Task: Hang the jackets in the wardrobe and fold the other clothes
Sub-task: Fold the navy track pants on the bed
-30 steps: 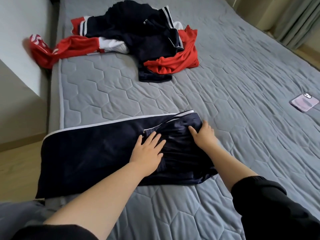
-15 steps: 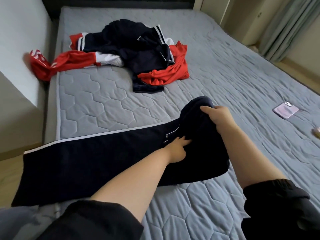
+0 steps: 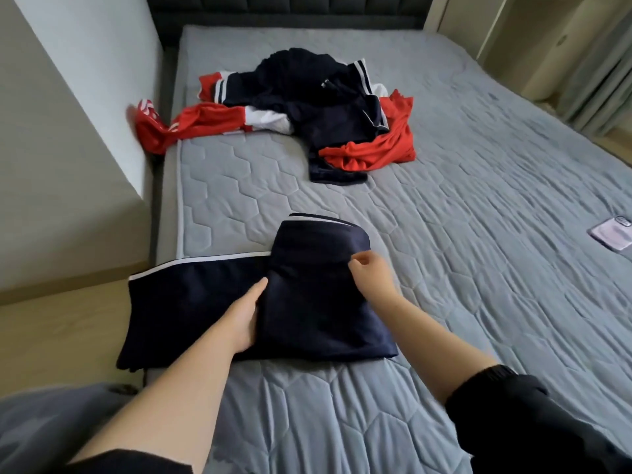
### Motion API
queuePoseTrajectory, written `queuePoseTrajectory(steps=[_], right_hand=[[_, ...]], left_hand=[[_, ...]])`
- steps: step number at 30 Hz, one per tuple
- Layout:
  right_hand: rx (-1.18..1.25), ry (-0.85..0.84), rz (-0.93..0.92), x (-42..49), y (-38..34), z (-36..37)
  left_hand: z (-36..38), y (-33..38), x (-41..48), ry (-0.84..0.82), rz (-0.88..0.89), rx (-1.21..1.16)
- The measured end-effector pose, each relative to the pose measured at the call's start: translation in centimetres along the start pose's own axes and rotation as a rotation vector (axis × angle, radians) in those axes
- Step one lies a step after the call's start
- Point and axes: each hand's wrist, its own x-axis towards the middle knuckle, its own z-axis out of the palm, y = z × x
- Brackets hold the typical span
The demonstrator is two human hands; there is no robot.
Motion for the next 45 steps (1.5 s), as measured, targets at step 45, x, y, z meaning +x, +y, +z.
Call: queuePoseTrajectory(steps=[45], right_hand=[[-0.065,0.031,0.081,7.0,-2.4,-2.0]], left_hand=[[0.3,2.8,2.3,-0.114,-0.08,0.123]])
